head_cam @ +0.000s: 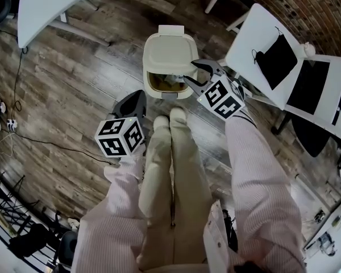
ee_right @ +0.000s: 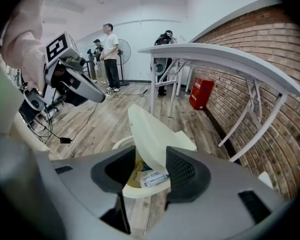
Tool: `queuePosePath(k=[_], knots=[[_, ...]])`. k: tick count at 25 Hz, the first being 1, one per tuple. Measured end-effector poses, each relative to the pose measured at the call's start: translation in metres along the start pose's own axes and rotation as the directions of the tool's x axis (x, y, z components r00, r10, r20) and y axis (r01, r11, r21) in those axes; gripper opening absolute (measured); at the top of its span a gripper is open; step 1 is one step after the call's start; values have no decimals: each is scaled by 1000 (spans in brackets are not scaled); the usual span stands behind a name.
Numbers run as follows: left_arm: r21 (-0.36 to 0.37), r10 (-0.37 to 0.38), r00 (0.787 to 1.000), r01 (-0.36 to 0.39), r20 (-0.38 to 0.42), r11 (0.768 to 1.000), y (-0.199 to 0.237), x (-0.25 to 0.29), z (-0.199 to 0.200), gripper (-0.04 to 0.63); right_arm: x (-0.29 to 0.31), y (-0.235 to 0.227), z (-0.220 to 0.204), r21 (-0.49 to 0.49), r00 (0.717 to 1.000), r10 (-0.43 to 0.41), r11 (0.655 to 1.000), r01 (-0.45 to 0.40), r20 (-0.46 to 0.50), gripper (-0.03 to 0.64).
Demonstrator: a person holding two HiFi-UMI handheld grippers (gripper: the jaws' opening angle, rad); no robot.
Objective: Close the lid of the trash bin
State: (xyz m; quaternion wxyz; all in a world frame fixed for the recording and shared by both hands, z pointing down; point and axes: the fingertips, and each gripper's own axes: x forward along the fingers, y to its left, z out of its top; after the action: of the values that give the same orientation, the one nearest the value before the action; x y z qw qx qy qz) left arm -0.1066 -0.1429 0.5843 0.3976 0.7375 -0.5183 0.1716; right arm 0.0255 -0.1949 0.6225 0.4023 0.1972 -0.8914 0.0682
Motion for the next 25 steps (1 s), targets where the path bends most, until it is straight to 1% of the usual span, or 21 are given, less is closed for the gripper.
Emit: queuePosePath(k=[8, 13, 16, 18, 20, 25], knots=[[34, -20, 999, 21, -31, 999, 15, -11, -14, -6, 8, 24, -16, 15, 999, -13, 1000, 14, -46, 175], [39, -26, 998, 29, -52, 999, 21, -13, -28, -6, 12, 37, -24, 34, 999, -4, 999, 6, -44, 175], [43, -35, 998, 38, -60, 998, 20, -13, -34, -6, 16, 43, -25, 58, 1000, 8, 998, -7, -22, 175], [47, -41, 997, 45, -65, 998, 19, -13, -38, -6, 16, 46, -27, 83, 1000, 15, 996, -15, -3, 175], [51, -45, 997, 48, -67, 998, 18, -12, -40, -6, 16, 45, -28, 128, 1000, 13, 992, -15, 19, 175], [53, -35, 997, 39, -67, 998, 20, -13, -44, -6, 19, 42, -32, 268, 996, 16, 963, -38, 83, 175]])
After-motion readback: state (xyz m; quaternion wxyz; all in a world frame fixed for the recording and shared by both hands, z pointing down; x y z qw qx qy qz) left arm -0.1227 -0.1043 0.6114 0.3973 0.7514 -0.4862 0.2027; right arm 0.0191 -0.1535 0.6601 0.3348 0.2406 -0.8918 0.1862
